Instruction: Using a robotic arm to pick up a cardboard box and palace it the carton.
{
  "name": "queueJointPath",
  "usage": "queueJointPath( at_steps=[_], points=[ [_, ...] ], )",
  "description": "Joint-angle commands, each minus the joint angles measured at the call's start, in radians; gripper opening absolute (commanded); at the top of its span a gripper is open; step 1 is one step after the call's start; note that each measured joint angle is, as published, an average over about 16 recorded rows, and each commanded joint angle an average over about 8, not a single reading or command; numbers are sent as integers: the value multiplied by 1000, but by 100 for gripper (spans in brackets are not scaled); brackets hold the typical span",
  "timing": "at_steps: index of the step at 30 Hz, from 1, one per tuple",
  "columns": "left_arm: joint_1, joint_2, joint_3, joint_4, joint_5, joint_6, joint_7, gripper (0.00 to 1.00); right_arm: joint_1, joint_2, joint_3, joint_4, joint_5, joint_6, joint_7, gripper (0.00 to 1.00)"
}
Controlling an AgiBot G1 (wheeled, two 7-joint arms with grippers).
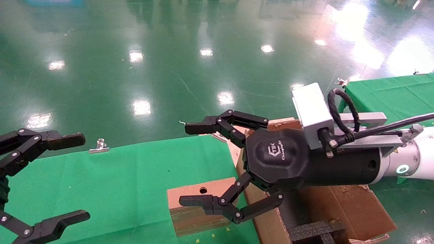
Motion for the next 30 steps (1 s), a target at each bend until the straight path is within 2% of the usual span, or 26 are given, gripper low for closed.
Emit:
queueJointPath(
  at_steps=[1, 10, 15, 21, 30],
  points=[
    [0, 0, 0, 0, 0, 0, 0, 0, 0, 0, 0, 0, 0, 0, 0, 100],
    [0, 0, 0, 0, 0, 0, 0, 0, 4, -1, -2, 2, -6, -2, -1, 100],
    [0, 0, 0, 1, 0, 0, 0, 0, 33, -9, -20, 4, -54, -2, -11, 100],
    [-1, 0, 1, 1, 0, 0, 1, 0, 99, -40, -73, -4, -191, 5, -31, 100],
    [-1, 0, 2, 1, -1, 0, 1, 0, 211, -129, -195, -30, -466, 18, -57, 100]
  ],
)
